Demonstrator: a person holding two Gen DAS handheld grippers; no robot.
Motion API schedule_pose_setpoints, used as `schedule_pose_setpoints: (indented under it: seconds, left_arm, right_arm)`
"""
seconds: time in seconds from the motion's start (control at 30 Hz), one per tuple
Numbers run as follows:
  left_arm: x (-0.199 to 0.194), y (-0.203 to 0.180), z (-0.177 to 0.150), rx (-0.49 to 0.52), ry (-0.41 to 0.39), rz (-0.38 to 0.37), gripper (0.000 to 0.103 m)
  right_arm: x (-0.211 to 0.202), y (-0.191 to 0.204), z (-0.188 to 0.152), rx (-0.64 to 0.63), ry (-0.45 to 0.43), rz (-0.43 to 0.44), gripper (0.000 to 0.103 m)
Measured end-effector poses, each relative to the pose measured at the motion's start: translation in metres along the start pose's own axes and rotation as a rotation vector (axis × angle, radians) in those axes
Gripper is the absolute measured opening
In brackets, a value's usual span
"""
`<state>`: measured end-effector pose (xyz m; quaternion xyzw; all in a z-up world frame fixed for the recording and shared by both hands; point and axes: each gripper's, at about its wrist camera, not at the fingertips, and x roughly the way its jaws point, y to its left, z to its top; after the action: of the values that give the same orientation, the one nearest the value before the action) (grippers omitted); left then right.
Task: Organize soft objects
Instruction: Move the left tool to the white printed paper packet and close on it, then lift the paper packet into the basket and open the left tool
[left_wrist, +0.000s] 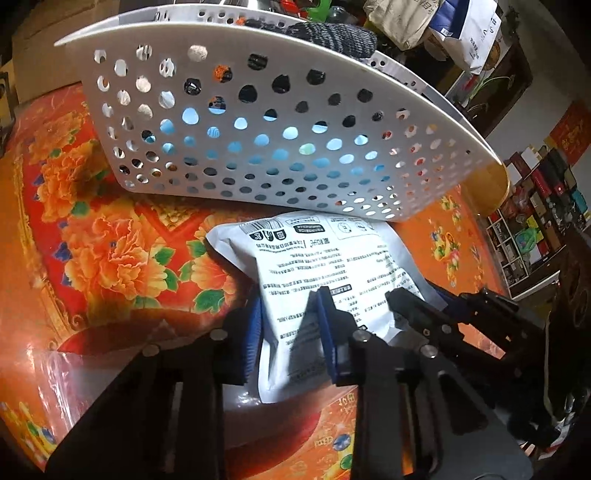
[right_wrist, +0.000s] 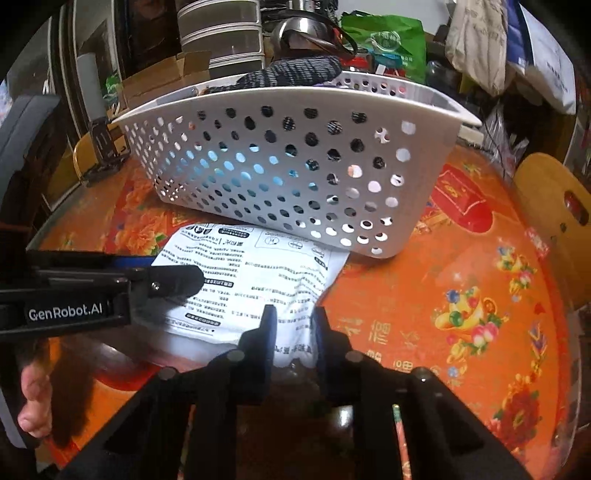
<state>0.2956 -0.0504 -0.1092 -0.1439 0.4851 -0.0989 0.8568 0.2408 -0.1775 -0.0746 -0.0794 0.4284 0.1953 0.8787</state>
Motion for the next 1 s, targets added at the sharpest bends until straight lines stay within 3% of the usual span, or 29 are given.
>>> schedule_pose_setpoints:
  seconds: [0.13,0.47,0.77,1.0]
  left_arm:
    - [-0.013,0.007,-0.010,0.009,-0.009,-0.008,0.020]
    - [-0.045,0.020,-0.026,0.013,-0.054,-0.058,0.019]
    - [-0.110,0.017,-0.039,0.054,-0.170,-0.081,0.019]
    - [-0.152,0.002,-0.025,0.079,-0.240,-0.082,0.019]
  right_arm:
    - [-0.005,0.002,-0.002,-0.006,-0.011,0.002,0.008]
    - [-0.031,0.016,-0.010,-0.029,-0.072,0.017,0.007]
    - [-0.081,0.031,-0.007,-0.050,-0.183,0.016,0.007]
    - [-0.116,0.040,0.008,-0.065,-0.255,0.011,0.007]
